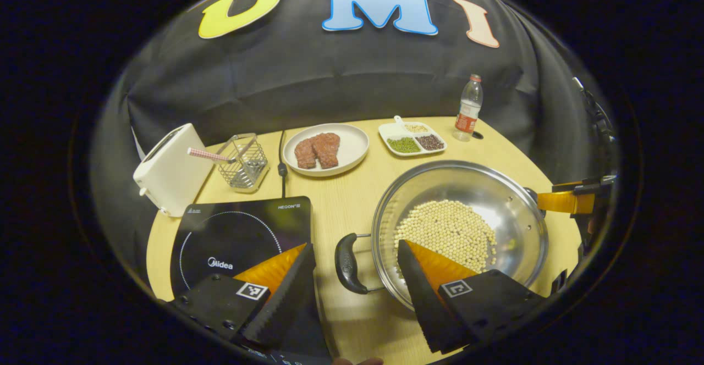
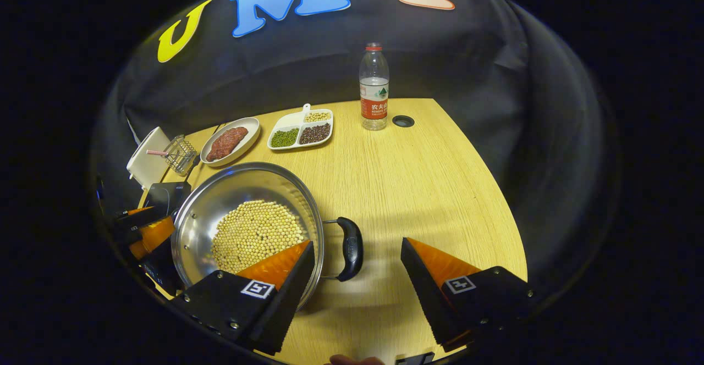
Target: First push the handle of the pot to place it horizontally, then grasp the pot with both hands and set it on the induction cooktop.
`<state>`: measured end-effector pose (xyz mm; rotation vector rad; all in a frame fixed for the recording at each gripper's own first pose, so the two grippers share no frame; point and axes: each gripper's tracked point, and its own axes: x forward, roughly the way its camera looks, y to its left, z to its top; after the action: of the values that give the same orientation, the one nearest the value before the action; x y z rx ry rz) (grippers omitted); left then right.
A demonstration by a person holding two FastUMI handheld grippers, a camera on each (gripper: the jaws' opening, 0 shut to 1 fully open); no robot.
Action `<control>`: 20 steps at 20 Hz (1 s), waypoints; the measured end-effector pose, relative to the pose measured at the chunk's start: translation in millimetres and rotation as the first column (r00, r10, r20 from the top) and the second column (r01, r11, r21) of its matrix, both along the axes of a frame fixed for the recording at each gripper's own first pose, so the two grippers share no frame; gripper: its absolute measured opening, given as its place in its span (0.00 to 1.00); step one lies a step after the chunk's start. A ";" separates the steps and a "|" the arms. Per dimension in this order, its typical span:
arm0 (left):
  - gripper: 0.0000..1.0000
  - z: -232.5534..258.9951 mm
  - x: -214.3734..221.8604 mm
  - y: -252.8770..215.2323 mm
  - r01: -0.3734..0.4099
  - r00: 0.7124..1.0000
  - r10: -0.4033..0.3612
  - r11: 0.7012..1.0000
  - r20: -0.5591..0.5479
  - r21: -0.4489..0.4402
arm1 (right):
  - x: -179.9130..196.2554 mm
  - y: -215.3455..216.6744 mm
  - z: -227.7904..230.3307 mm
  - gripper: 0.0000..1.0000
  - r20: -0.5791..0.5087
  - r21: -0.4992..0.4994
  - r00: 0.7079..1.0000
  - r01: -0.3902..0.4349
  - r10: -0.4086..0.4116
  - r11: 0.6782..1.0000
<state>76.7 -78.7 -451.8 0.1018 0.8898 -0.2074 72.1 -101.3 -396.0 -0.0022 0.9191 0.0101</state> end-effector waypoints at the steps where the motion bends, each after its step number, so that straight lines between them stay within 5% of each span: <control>1: 0.99 -6.4 2.3 -0.3 0.006 1.000 -0.005 1.000 -0.013 0.006 | 2.5 1.2 -4.8 0.97 -0.007 -0.002 1.000 -0.005 0.005 1.000; 7: 0.99 -37.2 5.5 -3.8 0.009 0.997 -0.009 1.000 -0.081 0.002 | 4.2 6.2 -37.8 0.97 -0.094 0.026 0.995 0.027 -0.025 0.999; 10: 0.82 -49.8 5.2 -2.1 0.001 0.994 -0.001 1.000 -0.111 0.000 | 6.4 9.0 -46.5 0.97 -0.113 0.023 0.993 0.022 -0.019 1.000; 12: 0.83 -57.8 7.5 -6.1 0.005 0.993 -0.007 1.000 -0.120 -0.017 | 6.6 12.9 -54.3 0.95 -0.132 0.029 0.991 0.018 -0.014 0.999; 14: 0.79 -56.1 8.7 -6.2 0.020 0.993 -0.021 1.000 -0.120 -0.005 | 3.9 17.2 -62.3 0.82 -0.162 0.044 0.987 0.020 -0.013 0.999; 16: 0.77 -58.9 9.5 -7.1 0.028 0.992 -0.028 1.000 -0.120 0.003 | 3.0 25.3 -63.7 0.82 -0.175 0.075 0.984 0.029 -0.015 0.997; 17: 0.76 -59.4 9.3 -6.5 0.026 0.992 -0.026 1.000 -0.121 -0.002 | 4.2 24.7 -63.9 0.64 -0.170 0.081 0.985 0.036 -0.022 0.996; 20: 0.74 -59.2 11.0 -7.7 0.019 0.992 -0.020 1.000 -0.124 -0.015 | 1.6 26.3 -67.5 0.65 -0.185 0.086 0.983 0.030 -0.014 0.996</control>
<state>87.7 -86.5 -511.0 0.0858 1.0115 -0.2398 73.7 -75.0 -463.5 0.0924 1.1034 0.0305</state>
